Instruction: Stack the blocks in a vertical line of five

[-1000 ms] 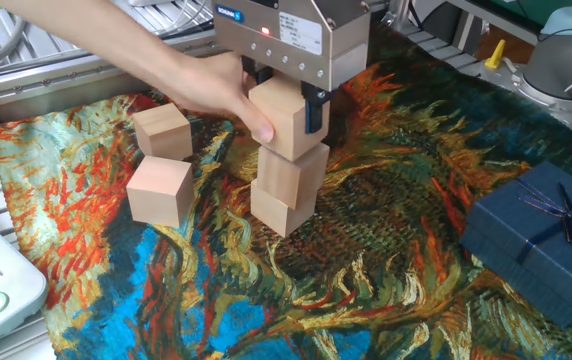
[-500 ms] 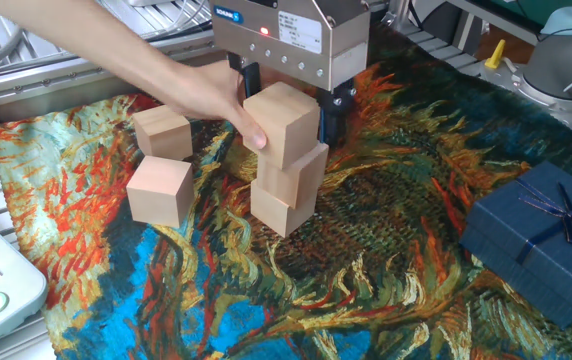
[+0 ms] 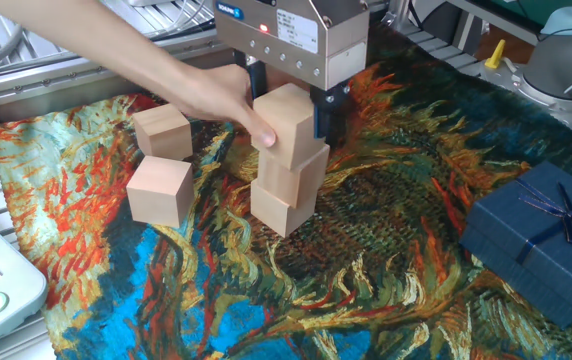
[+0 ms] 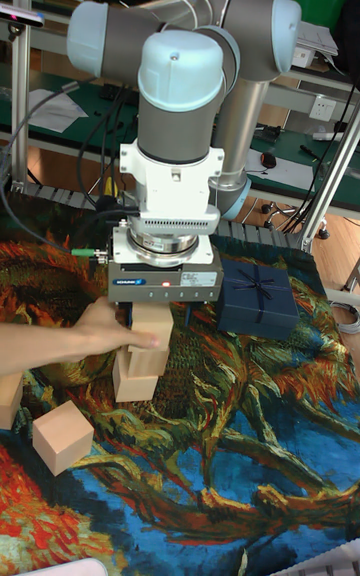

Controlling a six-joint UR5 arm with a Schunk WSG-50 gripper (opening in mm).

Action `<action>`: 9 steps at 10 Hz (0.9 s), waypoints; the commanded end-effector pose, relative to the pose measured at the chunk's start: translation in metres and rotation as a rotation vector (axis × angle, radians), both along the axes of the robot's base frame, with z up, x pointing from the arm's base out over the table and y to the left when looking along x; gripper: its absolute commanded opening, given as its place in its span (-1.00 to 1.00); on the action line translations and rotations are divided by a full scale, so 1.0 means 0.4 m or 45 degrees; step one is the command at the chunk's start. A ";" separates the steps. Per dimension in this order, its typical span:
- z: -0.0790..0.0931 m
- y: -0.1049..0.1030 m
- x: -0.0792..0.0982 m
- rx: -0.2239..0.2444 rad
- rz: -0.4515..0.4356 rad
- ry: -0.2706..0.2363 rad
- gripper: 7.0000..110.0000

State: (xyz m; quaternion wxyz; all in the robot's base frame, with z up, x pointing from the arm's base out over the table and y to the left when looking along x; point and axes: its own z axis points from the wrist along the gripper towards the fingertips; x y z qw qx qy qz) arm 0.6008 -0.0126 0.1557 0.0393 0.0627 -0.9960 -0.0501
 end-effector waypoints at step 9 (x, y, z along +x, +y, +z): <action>0.089 -0.005 0.038 0.057 0.162 -0.059 -1.00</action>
